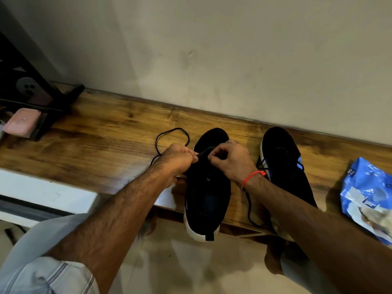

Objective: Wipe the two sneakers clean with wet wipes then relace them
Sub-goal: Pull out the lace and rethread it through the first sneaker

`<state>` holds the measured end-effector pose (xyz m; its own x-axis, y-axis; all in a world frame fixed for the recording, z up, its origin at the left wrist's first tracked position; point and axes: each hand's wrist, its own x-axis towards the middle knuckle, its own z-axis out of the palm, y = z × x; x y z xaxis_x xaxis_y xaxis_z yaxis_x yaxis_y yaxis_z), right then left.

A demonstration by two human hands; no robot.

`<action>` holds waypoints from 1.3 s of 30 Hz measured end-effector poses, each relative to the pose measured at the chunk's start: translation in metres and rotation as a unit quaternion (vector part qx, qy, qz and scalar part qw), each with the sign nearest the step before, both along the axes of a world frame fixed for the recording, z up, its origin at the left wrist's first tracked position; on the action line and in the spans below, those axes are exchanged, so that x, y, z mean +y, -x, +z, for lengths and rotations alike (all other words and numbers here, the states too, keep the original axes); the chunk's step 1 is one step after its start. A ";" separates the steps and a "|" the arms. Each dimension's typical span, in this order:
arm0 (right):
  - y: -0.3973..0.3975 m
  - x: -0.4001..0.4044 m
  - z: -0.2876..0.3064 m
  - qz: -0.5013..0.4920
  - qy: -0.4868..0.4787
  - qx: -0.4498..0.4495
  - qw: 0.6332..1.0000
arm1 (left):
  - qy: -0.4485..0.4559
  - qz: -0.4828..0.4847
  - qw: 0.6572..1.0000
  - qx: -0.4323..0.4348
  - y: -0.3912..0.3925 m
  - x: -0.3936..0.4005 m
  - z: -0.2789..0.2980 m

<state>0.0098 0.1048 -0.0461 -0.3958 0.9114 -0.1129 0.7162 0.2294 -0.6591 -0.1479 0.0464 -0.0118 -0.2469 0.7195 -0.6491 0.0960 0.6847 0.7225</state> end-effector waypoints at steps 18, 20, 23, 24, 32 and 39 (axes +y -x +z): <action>0.004 -0.003 -0.002 -0.028 0.061 0.057 0.996 | -0.029 -0.019 0.999 -0.003 0.000 -0.004 -0.003; 0.004 -0.003 -0.003 -0.029 0.065 0.048 0.996 | -0.038 -0.003 0.999 0.001 -0.003 -0.004 -0.006; 0.005 -0.002 -0.005 -0.029 0.062 0.023 0.997 | -0.040 0.025 0.999 -0.012 -0.008 -0.004 -0.009; 0.004 -0.003 -0.006 -0.032 0.063 0.026 0.997 | -0.040 0.032 0.999 -0.013 -0.010 -0.004 -0.009; 0.005 -0.007 -0.004 -0.034 0.052 0.063 0.996 | -0.058 0.027 0.997 0.038 -0.011 0.000 -0.017; -0.001 -0.014 0.010 0.049 0.027 -0.111 0.992 | -0.063 0.078 0.995 -0.003 -0.001 0.004 -0.008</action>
